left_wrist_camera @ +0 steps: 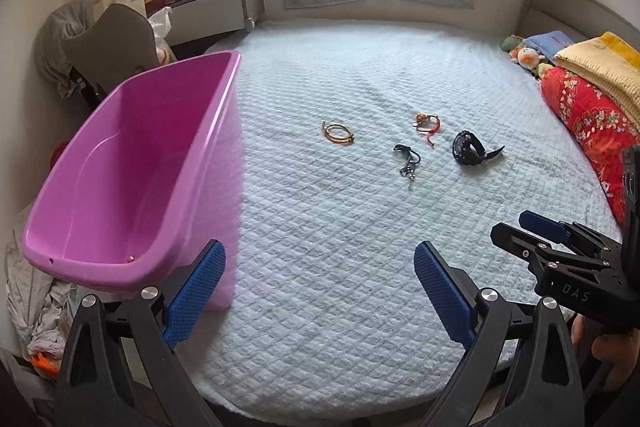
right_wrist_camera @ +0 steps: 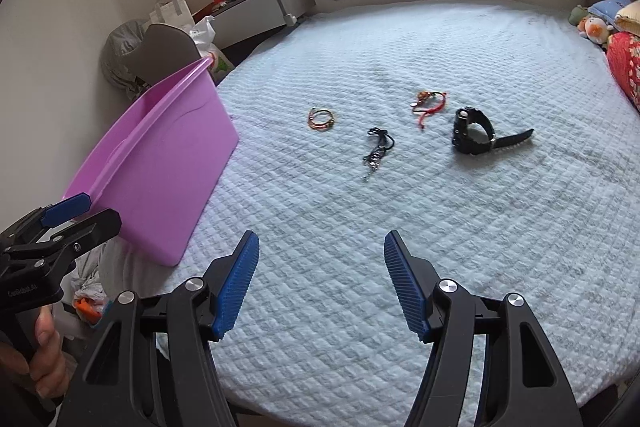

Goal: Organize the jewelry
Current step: 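Withdraw both grippers from the tub back over the bed, then lower the left gripper to the black cord keychain while the right gripper lowers around the black watch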

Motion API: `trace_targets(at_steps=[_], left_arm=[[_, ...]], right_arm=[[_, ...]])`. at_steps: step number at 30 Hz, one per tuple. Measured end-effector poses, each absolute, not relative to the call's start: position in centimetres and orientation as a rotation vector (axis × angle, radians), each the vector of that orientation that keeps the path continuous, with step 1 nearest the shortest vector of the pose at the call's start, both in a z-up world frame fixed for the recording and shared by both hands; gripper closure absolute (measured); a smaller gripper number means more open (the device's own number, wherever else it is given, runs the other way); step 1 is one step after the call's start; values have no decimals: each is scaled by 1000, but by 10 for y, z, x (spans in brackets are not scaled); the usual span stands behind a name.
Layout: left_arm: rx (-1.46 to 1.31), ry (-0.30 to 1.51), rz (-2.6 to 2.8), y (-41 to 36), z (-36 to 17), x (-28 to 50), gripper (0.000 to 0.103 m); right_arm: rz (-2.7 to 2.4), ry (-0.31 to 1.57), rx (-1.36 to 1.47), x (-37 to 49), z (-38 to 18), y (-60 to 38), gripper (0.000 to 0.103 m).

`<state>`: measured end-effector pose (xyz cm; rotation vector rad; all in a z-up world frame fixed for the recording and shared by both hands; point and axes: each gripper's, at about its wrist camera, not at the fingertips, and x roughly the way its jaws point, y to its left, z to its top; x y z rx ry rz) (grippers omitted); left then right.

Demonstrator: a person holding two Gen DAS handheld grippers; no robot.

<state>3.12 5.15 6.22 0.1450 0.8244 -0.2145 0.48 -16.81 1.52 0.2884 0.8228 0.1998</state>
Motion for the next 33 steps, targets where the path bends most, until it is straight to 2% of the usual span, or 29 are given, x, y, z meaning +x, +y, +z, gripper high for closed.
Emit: trace_targets(at_steps=[18,33], left_arm=[[104,870,-216,-22,8,65,9],[86,889,-133,-71,-43,145,9]], right_arm=[[48,825,336,4,-29,-257,40],[83,819,233,97,-55,-296,39]])
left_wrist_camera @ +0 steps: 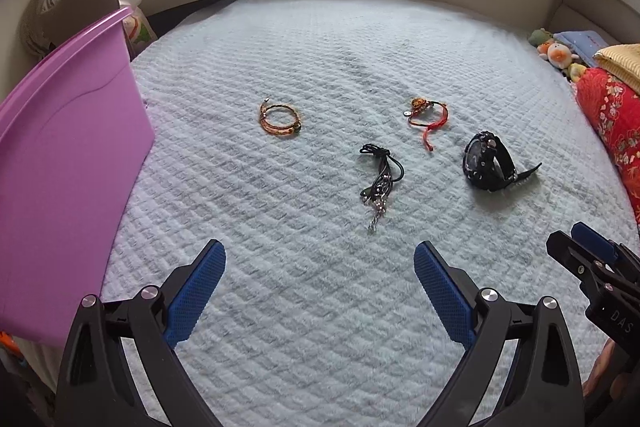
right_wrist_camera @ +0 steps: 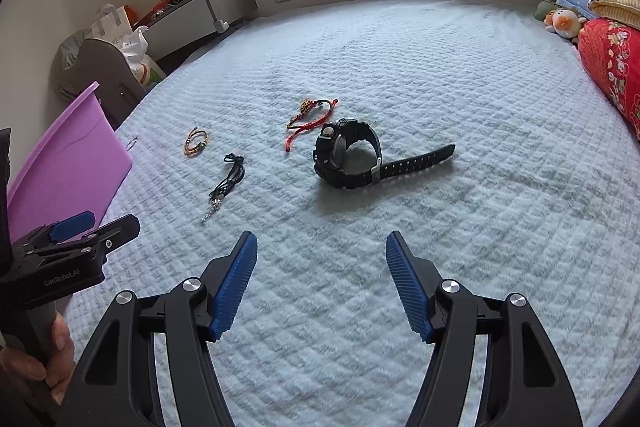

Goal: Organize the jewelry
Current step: 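Lower the left gripper to the black cord keychain while the right gripper lowers around the black watch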

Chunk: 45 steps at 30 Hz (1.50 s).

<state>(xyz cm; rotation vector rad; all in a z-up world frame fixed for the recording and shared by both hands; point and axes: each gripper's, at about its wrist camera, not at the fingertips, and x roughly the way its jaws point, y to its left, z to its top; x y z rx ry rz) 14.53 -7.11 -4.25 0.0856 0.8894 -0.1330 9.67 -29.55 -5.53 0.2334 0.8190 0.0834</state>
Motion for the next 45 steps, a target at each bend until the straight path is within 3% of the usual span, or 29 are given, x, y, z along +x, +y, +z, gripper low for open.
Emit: trace_targets(at_steps=[16,24,45], left_arm=[[119,912,-125,-122,-90,212,9],[137,893,-109,-132,-101,224,9],[92,902,-124,-129,-116,242,9]], right_arm=[[121,837,120,178,-85,-309,39],[102,807,106,189,-92,-306,33],[117,835,29,211,-102,-302,32]])
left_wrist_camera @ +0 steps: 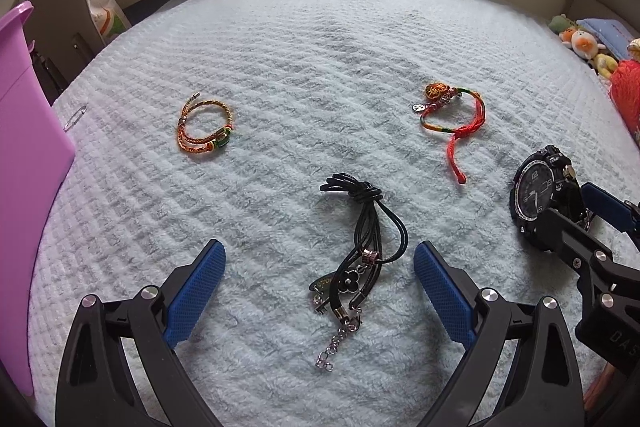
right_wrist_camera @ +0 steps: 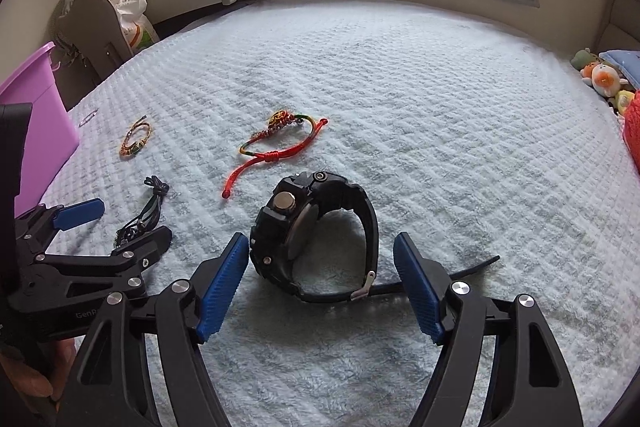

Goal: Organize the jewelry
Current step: 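Lower the left gripper to the black cord keychain while the right gripper lowers around the black watch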

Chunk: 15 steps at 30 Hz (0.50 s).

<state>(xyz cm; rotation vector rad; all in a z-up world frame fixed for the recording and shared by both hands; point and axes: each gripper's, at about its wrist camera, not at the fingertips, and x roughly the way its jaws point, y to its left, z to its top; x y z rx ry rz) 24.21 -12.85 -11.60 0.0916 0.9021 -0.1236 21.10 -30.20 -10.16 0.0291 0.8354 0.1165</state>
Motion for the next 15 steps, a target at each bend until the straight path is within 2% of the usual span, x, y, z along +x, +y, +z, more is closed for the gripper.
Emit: trace_targets(at_steps=[15], left_arm=[[49,932,-145,-127,-123,274,5]], right_arm=[[85,882,26,231,-120,-295,32]])
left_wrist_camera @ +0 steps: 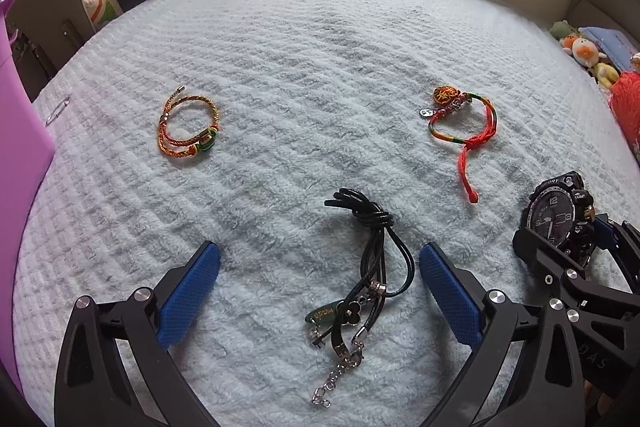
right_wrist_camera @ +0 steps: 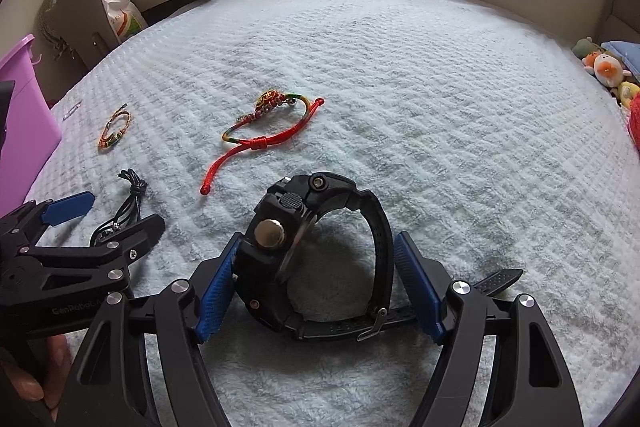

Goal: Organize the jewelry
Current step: 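Lower the left gripper to the black cord keychain while the right gripper lowers around the black watch, then close the left gripper on the black cord keychain while the right gripper closes on the black watch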

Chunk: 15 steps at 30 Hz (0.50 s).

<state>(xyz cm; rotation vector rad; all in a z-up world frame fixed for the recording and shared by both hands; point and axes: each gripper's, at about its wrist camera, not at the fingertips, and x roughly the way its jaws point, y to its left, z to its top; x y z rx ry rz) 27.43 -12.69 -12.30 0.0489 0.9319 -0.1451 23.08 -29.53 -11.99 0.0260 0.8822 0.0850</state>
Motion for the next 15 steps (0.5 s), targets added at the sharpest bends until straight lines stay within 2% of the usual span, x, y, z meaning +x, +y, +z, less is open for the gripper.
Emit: trace_targets(at_steps=[5,10,13,15], left_arm=[[86,959,-141,-131,-124,269,8],[76,929,-146,-129,-122,254,20],[50,909,-143,-126,-119,249,34],[43,898,-120,-123,-116,245,50]], right_arm=[[71,888,26,230,-120,-294,33],[60,866,45,224,-118,-292,40],[63,858,65,223,-117,-295,41],[66,848,101,220,-116,-301,42]])
